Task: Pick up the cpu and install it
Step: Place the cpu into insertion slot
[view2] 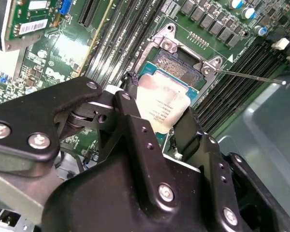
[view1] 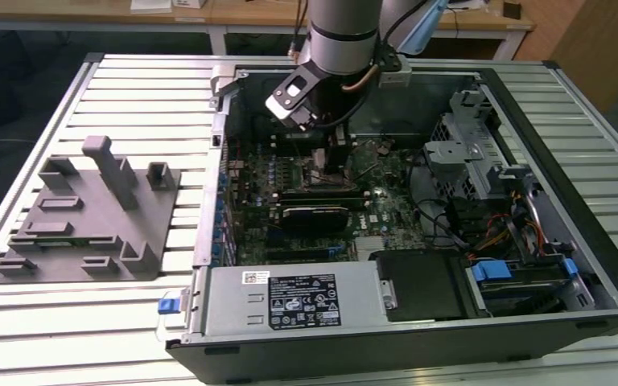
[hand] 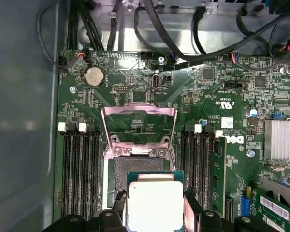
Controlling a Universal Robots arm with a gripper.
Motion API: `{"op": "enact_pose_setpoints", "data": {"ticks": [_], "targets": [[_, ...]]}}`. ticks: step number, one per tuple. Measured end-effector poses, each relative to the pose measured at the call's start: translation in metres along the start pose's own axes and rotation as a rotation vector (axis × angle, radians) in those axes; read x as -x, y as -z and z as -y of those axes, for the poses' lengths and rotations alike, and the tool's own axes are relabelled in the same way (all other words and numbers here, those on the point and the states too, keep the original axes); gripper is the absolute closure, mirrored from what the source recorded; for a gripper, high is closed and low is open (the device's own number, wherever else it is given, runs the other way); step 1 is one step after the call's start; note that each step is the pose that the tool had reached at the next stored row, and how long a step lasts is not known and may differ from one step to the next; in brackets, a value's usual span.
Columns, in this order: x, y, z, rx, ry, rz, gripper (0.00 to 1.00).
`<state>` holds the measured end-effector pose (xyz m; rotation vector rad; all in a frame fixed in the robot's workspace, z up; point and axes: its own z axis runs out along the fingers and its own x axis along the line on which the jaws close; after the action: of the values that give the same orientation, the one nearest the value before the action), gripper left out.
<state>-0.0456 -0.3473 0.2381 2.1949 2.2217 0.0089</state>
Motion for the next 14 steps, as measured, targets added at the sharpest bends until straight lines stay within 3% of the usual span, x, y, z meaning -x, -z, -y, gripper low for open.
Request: {"op": "enact_pose_setpoints", "data": {"ticks": [4,6,14], "targets": [[-0.0082,-0.0044,-0.0005,-0.0003,0.0,0.023,0.46],[-0.0096,-0.0076,-0.0007,-0.0004,0.0,0.0287,0.46],[-0.0103,-0.0214,-0.001,-0.0017,-0.001,0.0308,0.46]]}}
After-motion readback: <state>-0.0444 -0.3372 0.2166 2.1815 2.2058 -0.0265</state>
